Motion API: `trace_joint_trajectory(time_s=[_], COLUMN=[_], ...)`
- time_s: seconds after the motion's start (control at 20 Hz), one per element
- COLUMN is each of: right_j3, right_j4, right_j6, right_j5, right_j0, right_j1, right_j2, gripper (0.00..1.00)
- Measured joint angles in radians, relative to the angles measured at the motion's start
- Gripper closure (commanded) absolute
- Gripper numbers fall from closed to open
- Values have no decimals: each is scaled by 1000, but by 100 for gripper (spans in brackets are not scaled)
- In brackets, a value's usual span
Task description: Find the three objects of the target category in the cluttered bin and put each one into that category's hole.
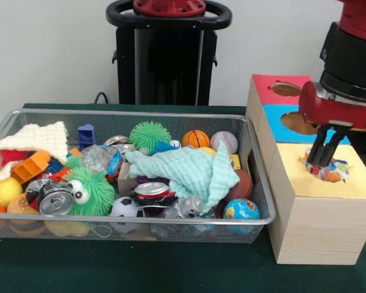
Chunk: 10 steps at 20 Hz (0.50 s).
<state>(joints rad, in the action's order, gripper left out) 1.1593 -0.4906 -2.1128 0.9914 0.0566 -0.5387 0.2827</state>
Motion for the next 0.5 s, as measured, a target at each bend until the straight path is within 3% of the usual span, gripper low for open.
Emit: trace_joint_trajectory(time_s=[0.5], right_j3=[0], right_j4=[9], right_j6=[0], right_j5=[0], right_j0=[38], right_j1=[4], right_j2=[11], gripper=[100])
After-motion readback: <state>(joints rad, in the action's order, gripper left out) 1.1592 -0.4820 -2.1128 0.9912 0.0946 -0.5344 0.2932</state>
